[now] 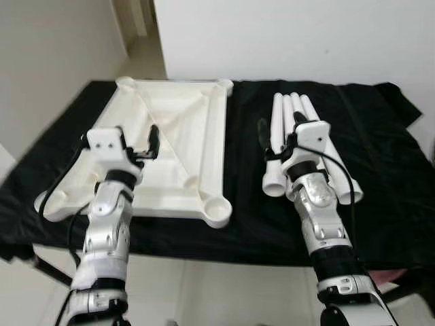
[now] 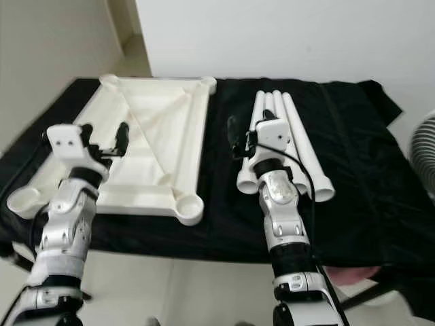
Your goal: Building children table
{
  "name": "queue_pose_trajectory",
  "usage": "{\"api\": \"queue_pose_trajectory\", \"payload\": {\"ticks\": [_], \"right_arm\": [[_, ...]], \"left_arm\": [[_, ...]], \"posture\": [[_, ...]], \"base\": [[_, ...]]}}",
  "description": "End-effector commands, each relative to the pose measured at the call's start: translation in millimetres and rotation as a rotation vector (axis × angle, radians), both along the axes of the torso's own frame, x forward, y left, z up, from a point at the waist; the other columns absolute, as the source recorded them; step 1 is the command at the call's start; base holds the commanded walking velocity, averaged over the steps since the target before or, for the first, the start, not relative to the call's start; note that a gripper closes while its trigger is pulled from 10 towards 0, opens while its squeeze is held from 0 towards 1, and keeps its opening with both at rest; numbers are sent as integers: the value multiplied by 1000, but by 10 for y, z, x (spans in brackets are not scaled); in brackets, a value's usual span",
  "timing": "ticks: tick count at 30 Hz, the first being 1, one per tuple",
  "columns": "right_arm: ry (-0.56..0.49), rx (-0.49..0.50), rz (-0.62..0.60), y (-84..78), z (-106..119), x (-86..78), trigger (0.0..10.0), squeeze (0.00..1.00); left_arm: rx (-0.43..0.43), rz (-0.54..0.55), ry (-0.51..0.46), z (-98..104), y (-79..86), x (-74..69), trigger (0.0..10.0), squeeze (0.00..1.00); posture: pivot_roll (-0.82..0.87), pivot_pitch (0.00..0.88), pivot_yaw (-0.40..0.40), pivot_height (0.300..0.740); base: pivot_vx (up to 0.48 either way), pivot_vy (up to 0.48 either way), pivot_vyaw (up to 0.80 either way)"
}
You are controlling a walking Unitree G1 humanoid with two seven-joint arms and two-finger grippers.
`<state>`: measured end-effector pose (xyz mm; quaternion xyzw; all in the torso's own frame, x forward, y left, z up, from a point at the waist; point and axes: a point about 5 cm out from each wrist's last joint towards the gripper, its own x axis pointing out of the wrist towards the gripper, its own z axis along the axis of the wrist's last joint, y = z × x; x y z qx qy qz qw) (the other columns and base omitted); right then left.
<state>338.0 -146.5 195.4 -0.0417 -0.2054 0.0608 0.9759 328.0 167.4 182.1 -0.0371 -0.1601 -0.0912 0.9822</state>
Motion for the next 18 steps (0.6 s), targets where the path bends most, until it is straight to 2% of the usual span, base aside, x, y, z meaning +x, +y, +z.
{"api": "queue_pose_trajectory", "payload": {"ticks": [1, 6, 8, 10, 11, 12, 18], "right_arm": [[33, 26, 5, 53, -12, 37, 10000, 0], [107, 72, -73, 6, -15, 113, 10000, 0], [107, 72, -73, 6, -15, 113, 10000, 0], [164, 59, -207, -49, -10, 171, 10000, 0], [164, 59, -207, -49, -10, 171, 10000, 0], [188, 50, -266, -75, -11, 192, 10000, 0], [313, 64, -355, -111, -78, 245, 10000, 0]], "left_arm": [[-45, -19, 50, -60, 43, -10, 10000, 0], [-46, -139, 114, -112, -98, -45, 10000, 0], [-46, -139, 114, -112, -98, -45, 10000, 0], [-49, -231, 152, -154, -160, -80, 10000, 0], [-49, -231, 152, -154, -160, -80, 10000, 0], [-51, -268, 166, -169, -184, -90, 10000, 0], [-22, -363, 199, -205, -318, -101, 10000, 0]], "posture": [[-106, 15, 32, 740], [-113, 33, 37, 740], [-113, 33, 37, 740], [-130, 48, 49, 740], [-130, 48, 49, 740], [-137, 52, 57, 740], [-152, 64, 71, 740]], "base": [[0, 0, 0], [0, 0, 0], [0, 0, 0], [0, 0, 0], [0, 0, 0], [0, 0, 0], [0, 0, 0]]}}
